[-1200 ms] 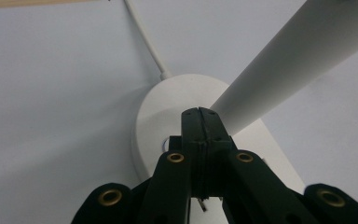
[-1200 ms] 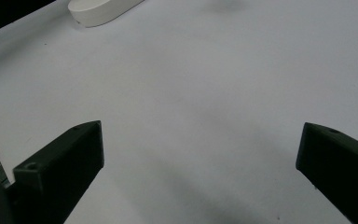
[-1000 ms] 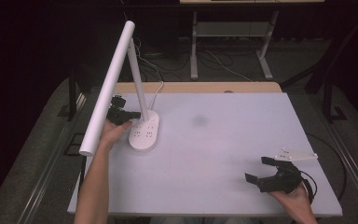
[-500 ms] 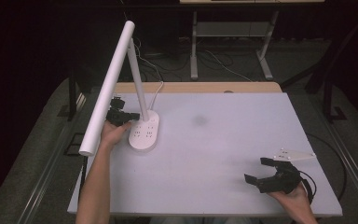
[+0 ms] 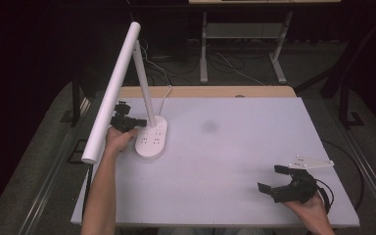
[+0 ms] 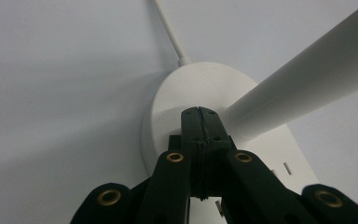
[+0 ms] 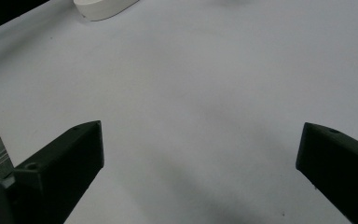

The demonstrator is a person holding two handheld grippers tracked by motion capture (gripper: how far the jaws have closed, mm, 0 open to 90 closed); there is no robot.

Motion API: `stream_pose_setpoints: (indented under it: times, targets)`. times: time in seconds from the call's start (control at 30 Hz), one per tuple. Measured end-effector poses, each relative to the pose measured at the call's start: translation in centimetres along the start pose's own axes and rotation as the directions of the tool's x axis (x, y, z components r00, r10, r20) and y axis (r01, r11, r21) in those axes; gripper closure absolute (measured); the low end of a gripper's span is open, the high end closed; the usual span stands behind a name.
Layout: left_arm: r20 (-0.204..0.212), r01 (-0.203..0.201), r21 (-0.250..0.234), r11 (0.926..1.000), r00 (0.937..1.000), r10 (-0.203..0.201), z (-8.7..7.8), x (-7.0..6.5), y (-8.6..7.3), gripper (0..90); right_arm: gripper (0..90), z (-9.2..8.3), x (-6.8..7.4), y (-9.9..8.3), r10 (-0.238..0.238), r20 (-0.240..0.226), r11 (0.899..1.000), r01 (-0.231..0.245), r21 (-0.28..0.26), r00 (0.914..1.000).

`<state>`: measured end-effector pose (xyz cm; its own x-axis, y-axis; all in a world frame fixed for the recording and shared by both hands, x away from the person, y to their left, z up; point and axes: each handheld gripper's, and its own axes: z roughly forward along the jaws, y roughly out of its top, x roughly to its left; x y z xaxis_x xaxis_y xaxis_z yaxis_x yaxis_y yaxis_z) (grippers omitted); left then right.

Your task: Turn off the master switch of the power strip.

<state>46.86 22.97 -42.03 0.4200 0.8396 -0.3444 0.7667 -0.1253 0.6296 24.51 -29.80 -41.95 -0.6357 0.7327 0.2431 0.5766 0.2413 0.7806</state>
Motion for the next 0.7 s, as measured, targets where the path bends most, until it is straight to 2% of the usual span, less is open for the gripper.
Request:
stream_pose_setpoints:
  times: [0.13,0.3,0.43,0.53,0.6,0.7]
  targets:
    - [0.005,0.022,-0.005,0.9997,0.9997,-0.022,0.04,0.12,-0.11,90.0,0.3,-0.19,-0.02,0.01,0.014,-0.002,1.0,-0.014,-0.004,0.9999]
    - [0.013,0.028,-0.007,0.9996,0.9995,-0.028,0.02,0.2,-0.11,90.0,0.3,-0.2,-0.07,-0.02,0.013,-0.001,1.0,-0.013,-0.005,0.9999]
    - [0.005,-0.012,-0.016,0.9998,0.9999,0.013,-0.07,0.16,-0.28,90.0,0.3,-0.1,-0.08,0.01,0.016,-0.002,1.0,-0.016,0.001,0.9999]
    - [0.012,-0.015,-0.036,0.9992,0.9998,0.015,-0.09,0.17,-0.5,90.0,0.2,0.0,-0.08,0.0,0.005,0.002,1.0,-0.005,0.001,1.0]
    - [-0.018,-0.039,-0.05,0.998,0.9991,0.038,-0.25,-0.16,-0.41,90.0,0.3,0.05,0.01,-0.04,0.0,0.002,1.0,0.0,-0.001,1.0]
    - [-0.019,-0.075,-0.042,0.9963,0.9971,0.074,-0.12,-0.65,-0.42,90.0,0.3,0.06,0.24,-0.03,0.008,-0.002,1.0,-0.008,0.001,1.0]
